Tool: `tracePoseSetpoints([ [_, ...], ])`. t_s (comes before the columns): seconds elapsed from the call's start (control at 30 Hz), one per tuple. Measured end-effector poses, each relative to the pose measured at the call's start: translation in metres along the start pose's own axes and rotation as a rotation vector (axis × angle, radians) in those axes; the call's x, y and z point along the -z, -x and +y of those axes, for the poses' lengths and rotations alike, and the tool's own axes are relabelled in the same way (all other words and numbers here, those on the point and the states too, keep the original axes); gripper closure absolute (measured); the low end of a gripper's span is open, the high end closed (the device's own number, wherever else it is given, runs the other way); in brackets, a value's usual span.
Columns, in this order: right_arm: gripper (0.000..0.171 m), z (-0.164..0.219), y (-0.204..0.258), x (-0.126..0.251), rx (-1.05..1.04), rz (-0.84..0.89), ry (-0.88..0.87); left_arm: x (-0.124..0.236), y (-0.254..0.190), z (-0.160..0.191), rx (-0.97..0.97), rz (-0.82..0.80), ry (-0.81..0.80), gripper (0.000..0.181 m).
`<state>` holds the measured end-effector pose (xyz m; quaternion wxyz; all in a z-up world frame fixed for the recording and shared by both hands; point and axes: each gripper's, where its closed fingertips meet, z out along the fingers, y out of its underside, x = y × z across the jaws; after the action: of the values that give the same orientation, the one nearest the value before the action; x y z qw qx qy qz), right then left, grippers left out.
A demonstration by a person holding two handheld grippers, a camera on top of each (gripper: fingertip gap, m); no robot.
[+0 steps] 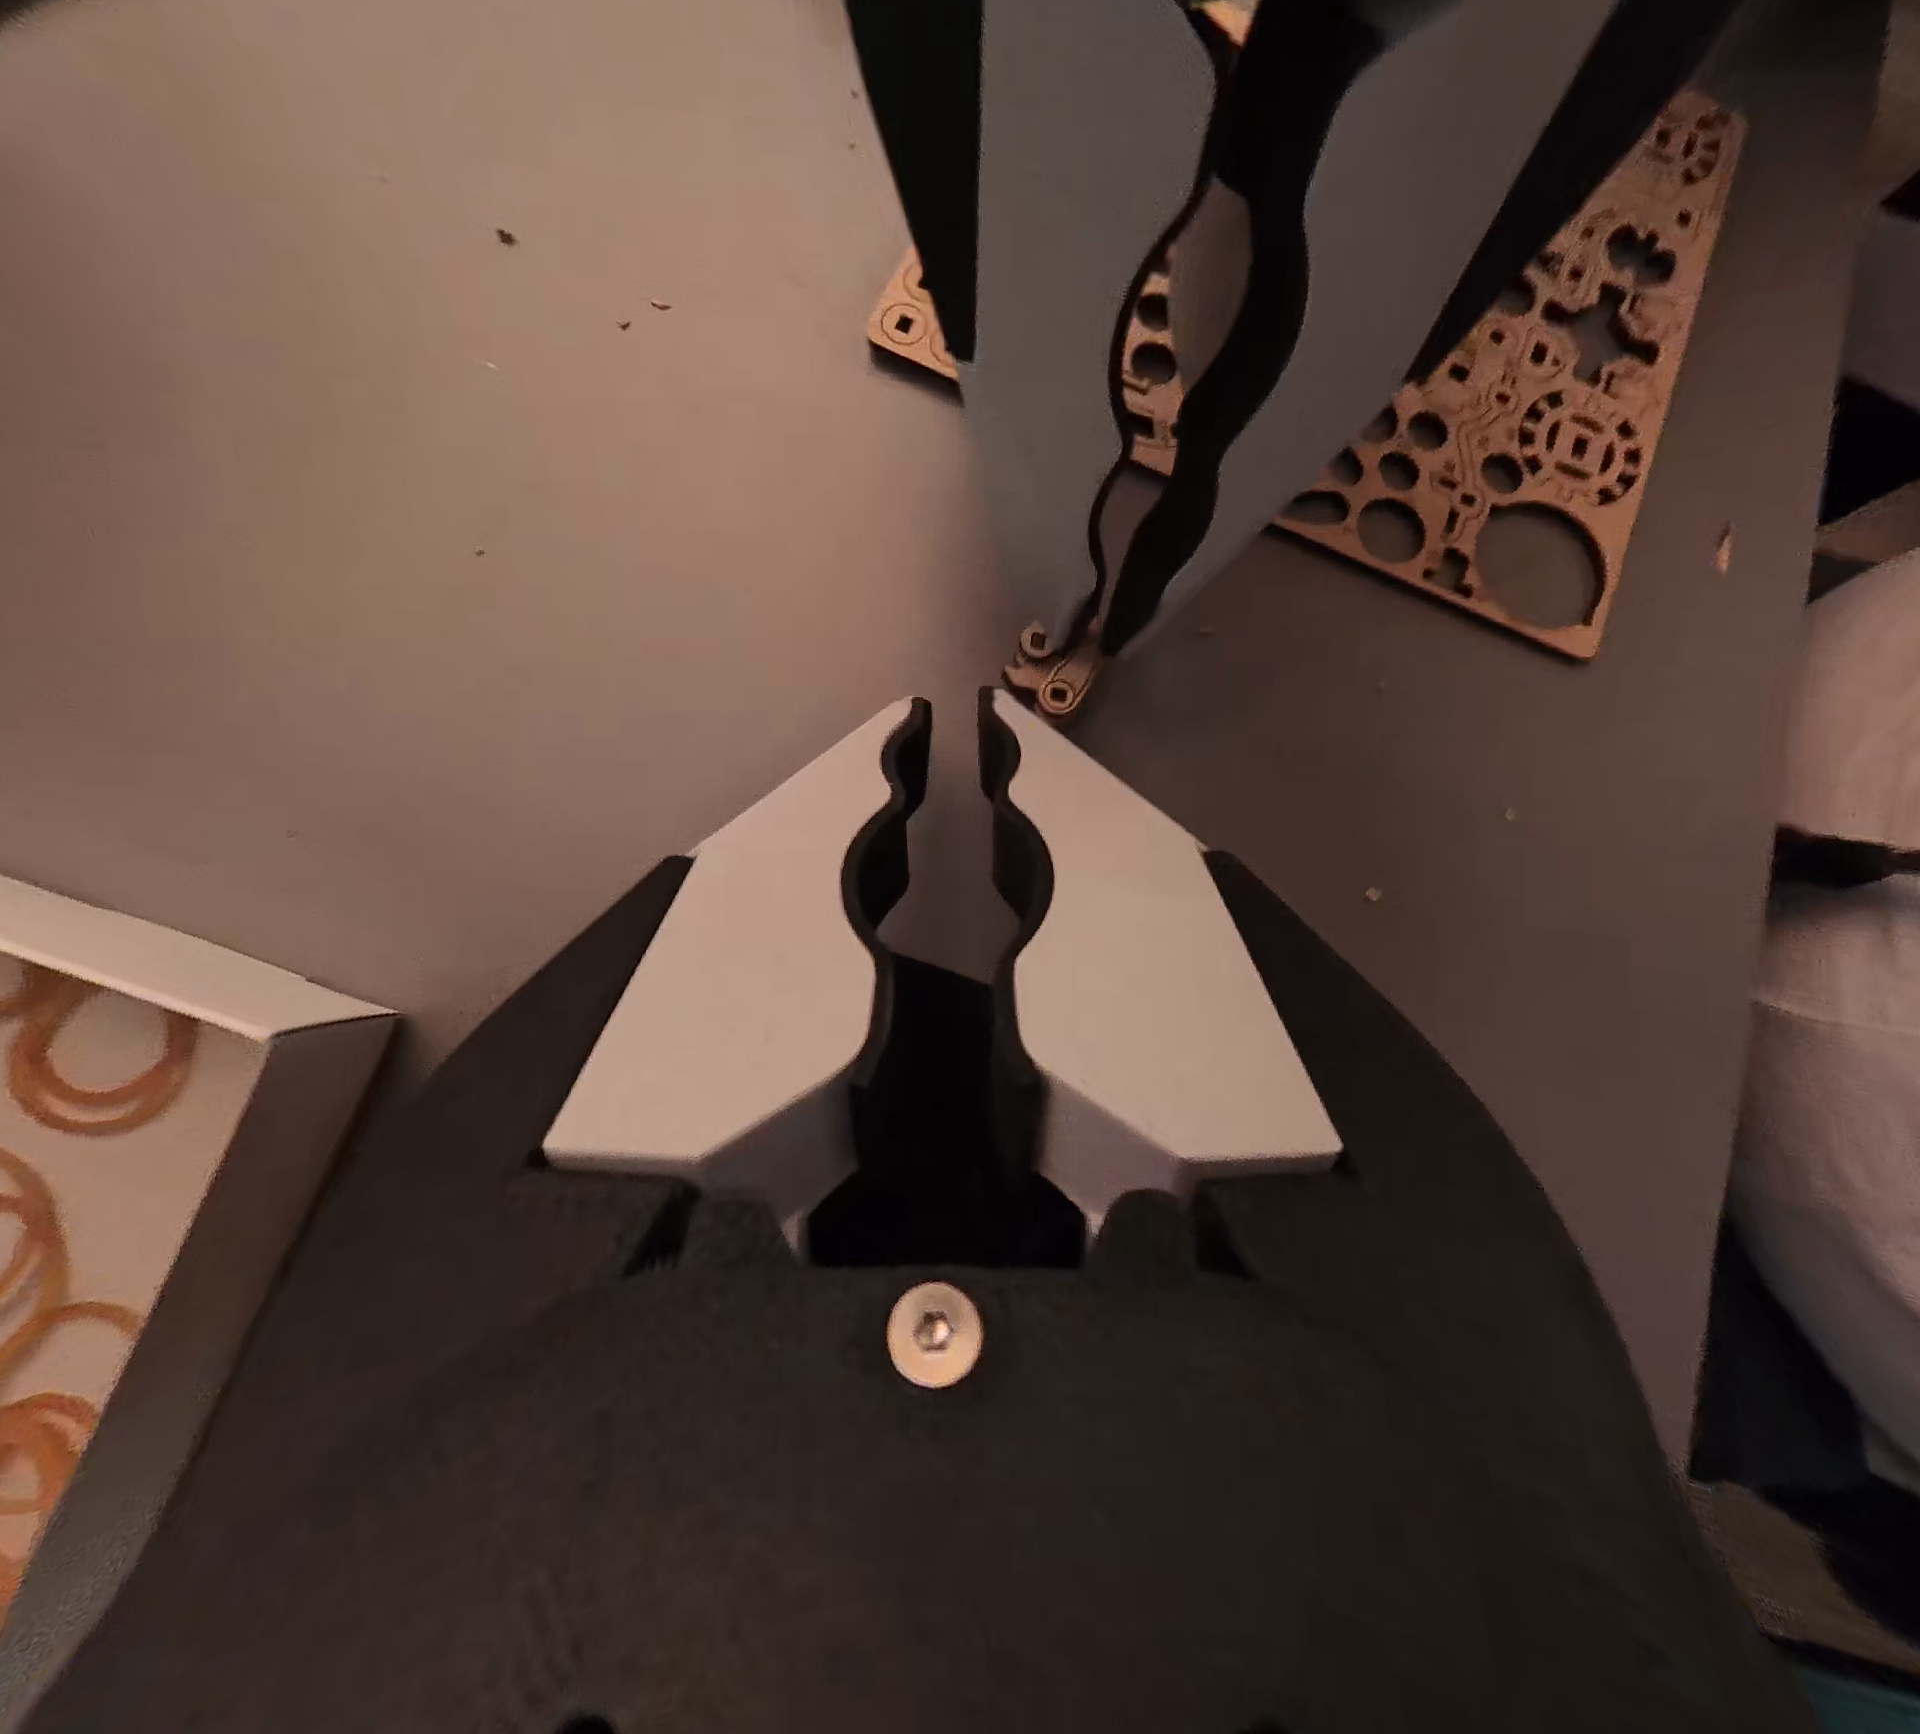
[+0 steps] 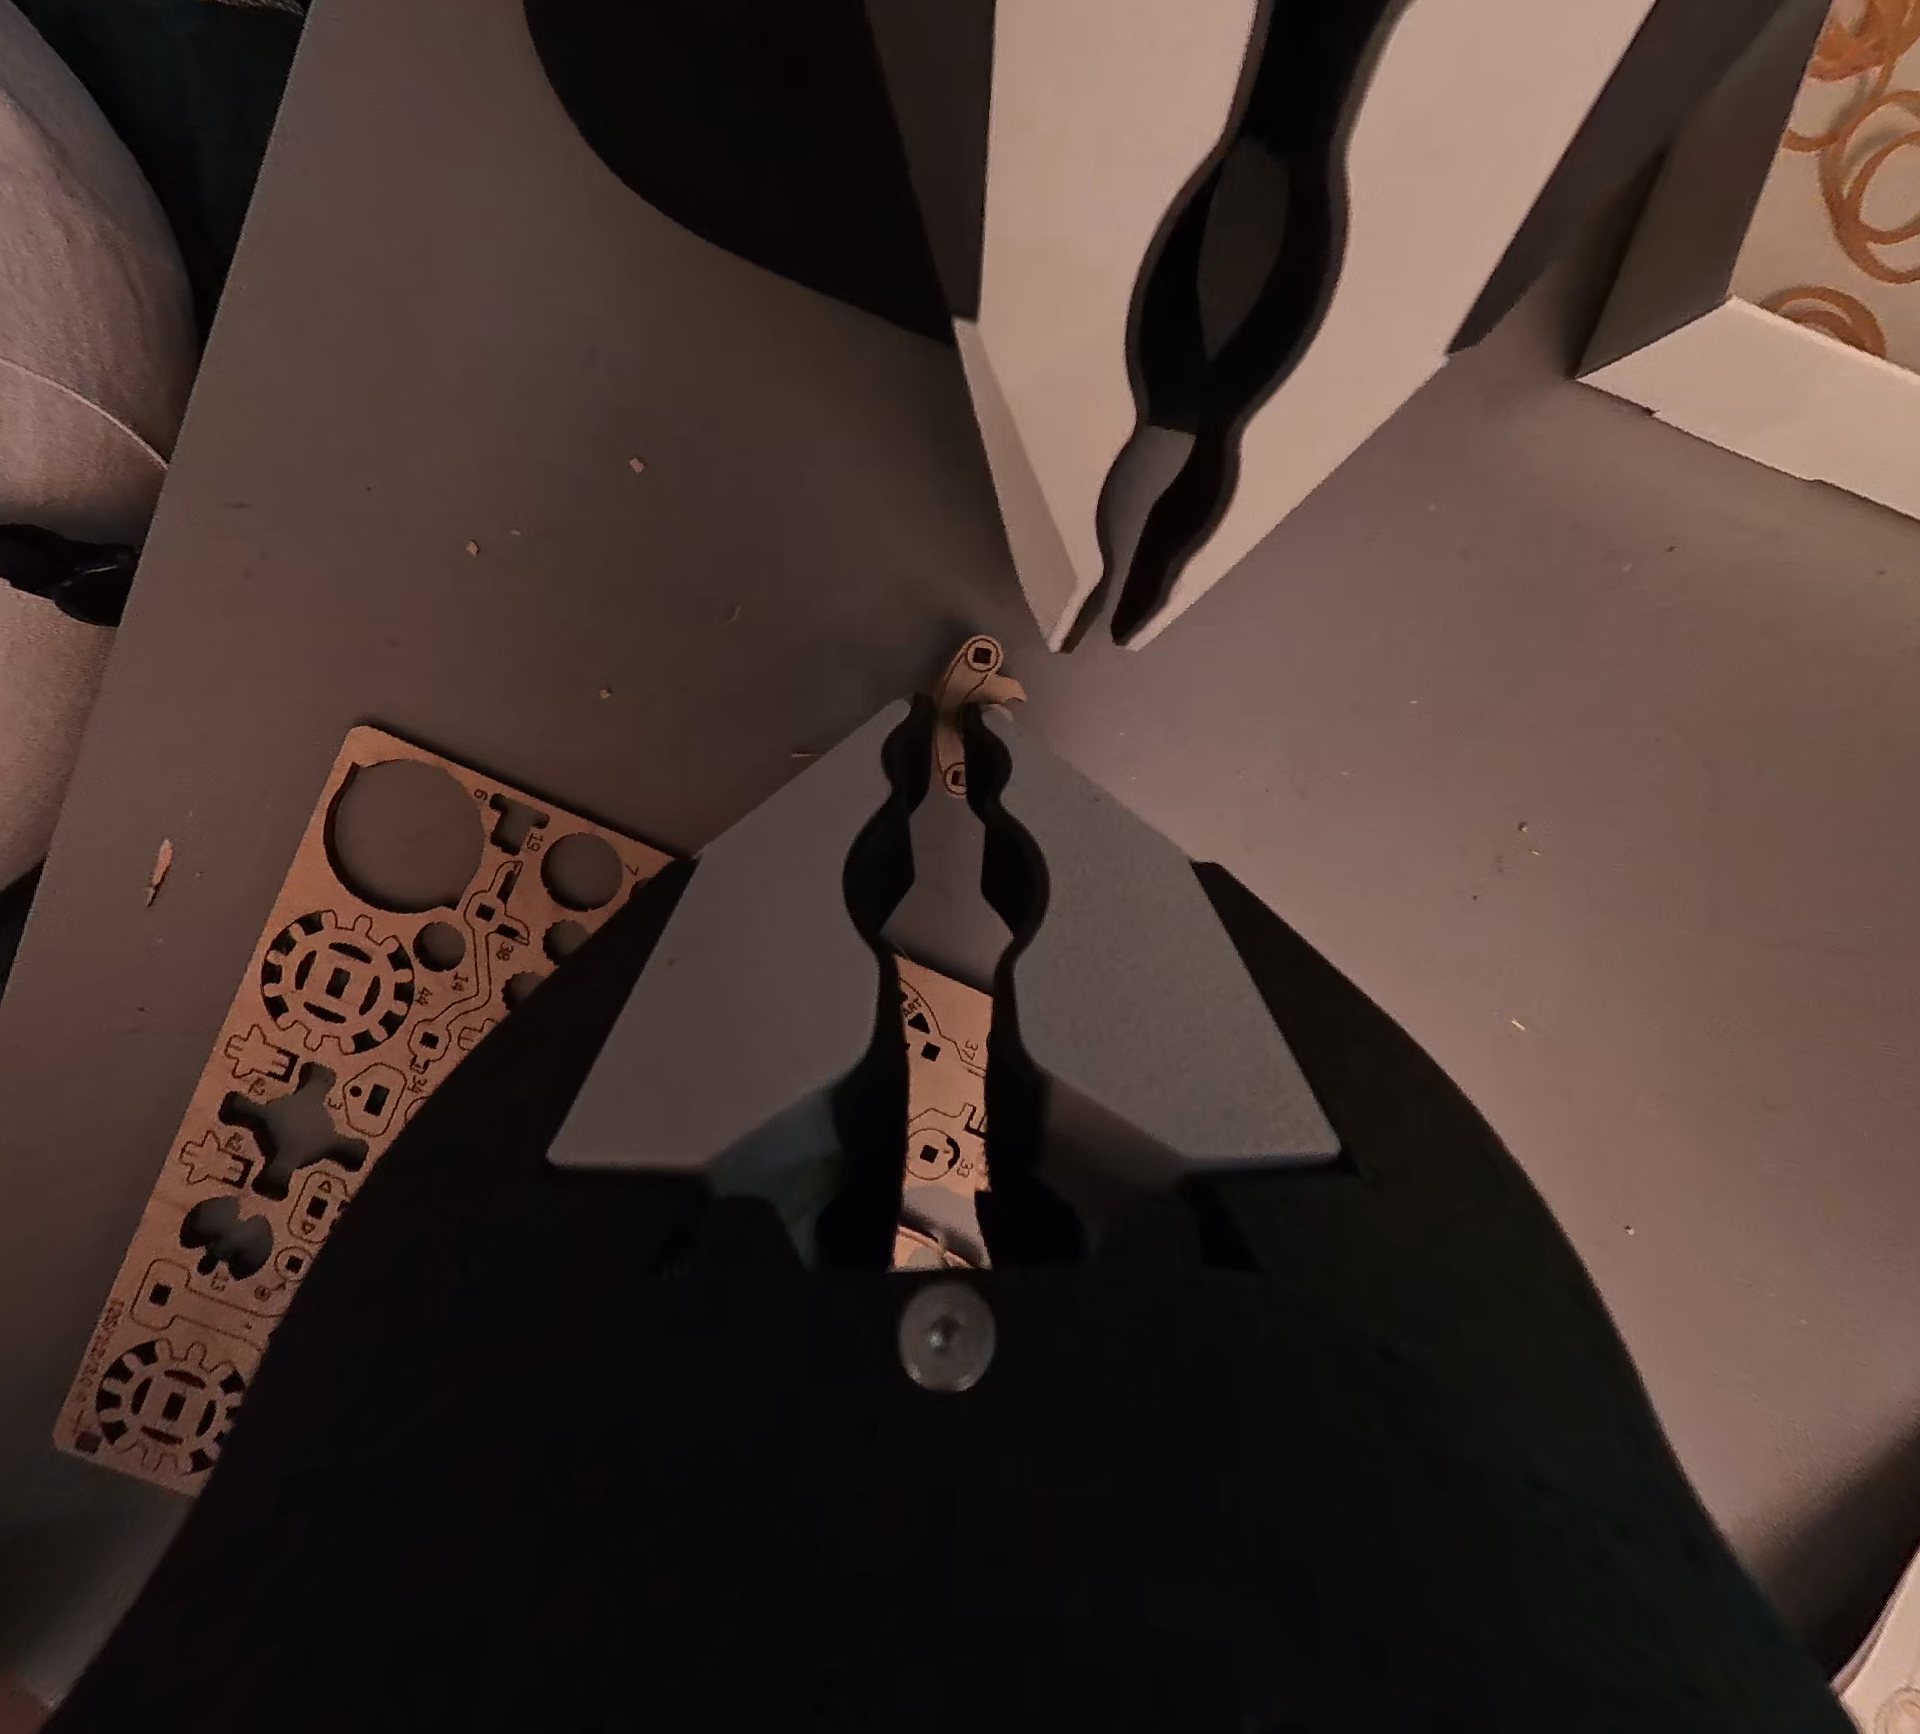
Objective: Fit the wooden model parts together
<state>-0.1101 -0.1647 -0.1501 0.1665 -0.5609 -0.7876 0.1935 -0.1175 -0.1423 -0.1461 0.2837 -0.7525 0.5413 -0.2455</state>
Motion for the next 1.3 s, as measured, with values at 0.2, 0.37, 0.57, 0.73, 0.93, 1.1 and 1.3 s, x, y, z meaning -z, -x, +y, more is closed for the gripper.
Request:
tracePoseSetpoints([
  [0.2, 0.167, -0.001, 0.000, -0.001, 0.002, 0.001, -0.001, -0.001, -0.007, -0.005, 0.065, 0.053, -0.015, 0.172],
  [0.37, 0.167, -0.002, 0.001, -0.001, 0.003, -0.002, -0.001, -0.002, -0.009, 0.000, 0.040, 0.042, 0.011, 0.174],
  [0.57, 0.167, -0.002, 0.001, -0.001, 0.002, -0.006, 0.008, 0.001, -0.009, -0.001, 0.038, 0.041, 0.001, 0.173],
  [0.73, 0.167, -0.002, 0.001, -0.001, -0.002, -0.012, 0.011, -0.001, -0.010, 0.002, 0.019, 0.032, 0.019, 0.174],
  [0.93, 0.167, -0.002, 0.001, -0.001, -0.009, -0.017, 0.012, 0.000, -0.009, 0.001, 0.033, 0.029, -0.002, 0.173],
  [1.1, 0.167, -0.001, 0.000, -0.001, -0.007, -0.017, 0.017, 0.000, -0.012, 0.000, 0.036, 0.041, -0.007, 0.172],
  [1.3, 0.167, -0.001, 0.000, -0.001, -0.009, -0.016, 0.016, -0.002, -0.015, 0.000, 0.013, 0.046, -0.006, 0.179],
])
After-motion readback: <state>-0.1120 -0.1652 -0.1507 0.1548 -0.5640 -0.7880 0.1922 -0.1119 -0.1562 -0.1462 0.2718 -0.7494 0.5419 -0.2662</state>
